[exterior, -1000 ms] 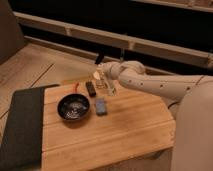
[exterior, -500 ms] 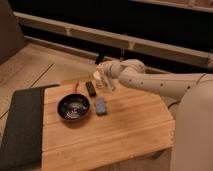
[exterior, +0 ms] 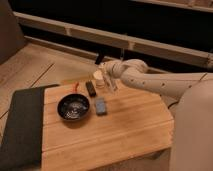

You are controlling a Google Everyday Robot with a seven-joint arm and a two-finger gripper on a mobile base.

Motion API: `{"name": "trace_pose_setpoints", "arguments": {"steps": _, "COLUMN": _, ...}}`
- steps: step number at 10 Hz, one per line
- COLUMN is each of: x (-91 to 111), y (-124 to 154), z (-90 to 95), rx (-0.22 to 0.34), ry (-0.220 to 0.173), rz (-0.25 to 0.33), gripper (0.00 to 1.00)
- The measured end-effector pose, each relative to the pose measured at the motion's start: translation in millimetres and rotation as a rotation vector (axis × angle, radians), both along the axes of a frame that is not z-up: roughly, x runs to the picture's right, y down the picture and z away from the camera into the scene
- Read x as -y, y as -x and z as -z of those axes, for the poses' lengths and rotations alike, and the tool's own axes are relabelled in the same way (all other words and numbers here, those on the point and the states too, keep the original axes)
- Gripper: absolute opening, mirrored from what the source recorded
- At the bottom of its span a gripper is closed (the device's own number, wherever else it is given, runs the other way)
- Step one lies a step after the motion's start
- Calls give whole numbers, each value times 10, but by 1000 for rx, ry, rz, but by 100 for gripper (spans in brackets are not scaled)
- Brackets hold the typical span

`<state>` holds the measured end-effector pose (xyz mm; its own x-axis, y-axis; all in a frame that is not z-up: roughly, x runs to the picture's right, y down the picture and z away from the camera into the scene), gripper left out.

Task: Stand the bottle upright

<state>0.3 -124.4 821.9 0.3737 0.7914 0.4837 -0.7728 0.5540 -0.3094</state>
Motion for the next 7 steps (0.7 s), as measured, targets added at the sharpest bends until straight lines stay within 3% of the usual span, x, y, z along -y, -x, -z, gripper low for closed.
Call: {"name": "trace_pose_setpoints", "arguments": {"steps": 7, "x": -178, "y": 200, "z": -164, "rx": 30, "ry": 42, "rz": 3, "gripper": 0}}
